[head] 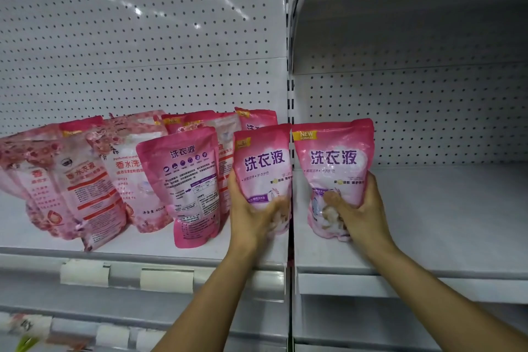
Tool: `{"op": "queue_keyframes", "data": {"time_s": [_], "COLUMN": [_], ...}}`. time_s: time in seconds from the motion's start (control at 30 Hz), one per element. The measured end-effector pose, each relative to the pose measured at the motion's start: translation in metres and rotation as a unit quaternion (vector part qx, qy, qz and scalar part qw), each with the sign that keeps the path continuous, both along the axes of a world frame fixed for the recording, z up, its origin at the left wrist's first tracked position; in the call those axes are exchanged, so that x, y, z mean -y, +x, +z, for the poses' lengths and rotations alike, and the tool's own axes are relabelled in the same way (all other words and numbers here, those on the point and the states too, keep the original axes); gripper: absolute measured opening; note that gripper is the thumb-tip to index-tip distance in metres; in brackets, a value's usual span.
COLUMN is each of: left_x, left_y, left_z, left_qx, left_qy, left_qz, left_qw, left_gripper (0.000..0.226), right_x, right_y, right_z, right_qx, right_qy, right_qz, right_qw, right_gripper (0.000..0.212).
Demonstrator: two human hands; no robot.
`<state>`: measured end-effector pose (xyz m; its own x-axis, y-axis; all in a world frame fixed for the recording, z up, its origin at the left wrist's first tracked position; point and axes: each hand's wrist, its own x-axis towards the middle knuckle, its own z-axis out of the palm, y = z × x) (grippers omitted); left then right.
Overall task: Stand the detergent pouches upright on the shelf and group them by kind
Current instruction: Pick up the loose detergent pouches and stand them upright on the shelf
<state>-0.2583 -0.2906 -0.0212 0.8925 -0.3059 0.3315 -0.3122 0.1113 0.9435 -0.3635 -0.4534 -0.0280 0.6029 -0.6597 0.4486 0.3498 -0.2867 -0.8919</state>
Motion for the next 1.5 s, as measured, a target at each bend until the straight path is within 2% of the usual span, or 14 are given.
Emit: {"op": "queue_keyframes", "data": {"time_s": [0.13,0.3,0.67,0.83,1.13,1.37,1.5], "left_x": [-0.001,-0.001,-0.055,-0.095,-0.199,-0.322,-0.392], "left_y": [-0.001,-0.012,-0.063,-0.086,-0.099,-0.099,-0.098], "left_z": [0.003,0.014,0.014,0.006,0.0,-0.009,-0.016], "left_qx": [0.045,0.026,0.005,-0.017,-0.037,-0.035,-0.04], "left_qy": [0.019,-0.032,-0.045,-0.047,-0.052,-0.02,-0.033], "left_qz": [-0.009,0.004,0.058,0.086,0.092,0.113,0.134], "left_qw": [0.999,0.999,0.997,0.995,0.994,0.993,0.99], "left_gripper": [0.091,0.077,0.079,0.073,0.066,0.072,0.073], "right_x": [-0.002,-0.005,-0.041,-0.076,-0.175,-0.293,-0.358], "right_y": [0.004,-0.007,-0.041,-0.048,-0.048,-0.044,-0.034], "right_z": [0.001,0.014,0.031,0.026,0.015,0.0,-0.009], "right_qx": [0.019,0.025,0.019,0.001,-0.015,-0.017,-0.014], "right_qy": [0.016,0.026,0.031,0.03,0.04,0.056,0.068], "right_qz": [-0.015,0.002,0.095,0.137,0.167,0.177,0.208], "right_qw": [1.0,0.999,0.995,0.99,0.985,0.982,0.976], "right_gripper": [0.051,0.035,0.044,0.041,0.049,0.045,0.047]}}
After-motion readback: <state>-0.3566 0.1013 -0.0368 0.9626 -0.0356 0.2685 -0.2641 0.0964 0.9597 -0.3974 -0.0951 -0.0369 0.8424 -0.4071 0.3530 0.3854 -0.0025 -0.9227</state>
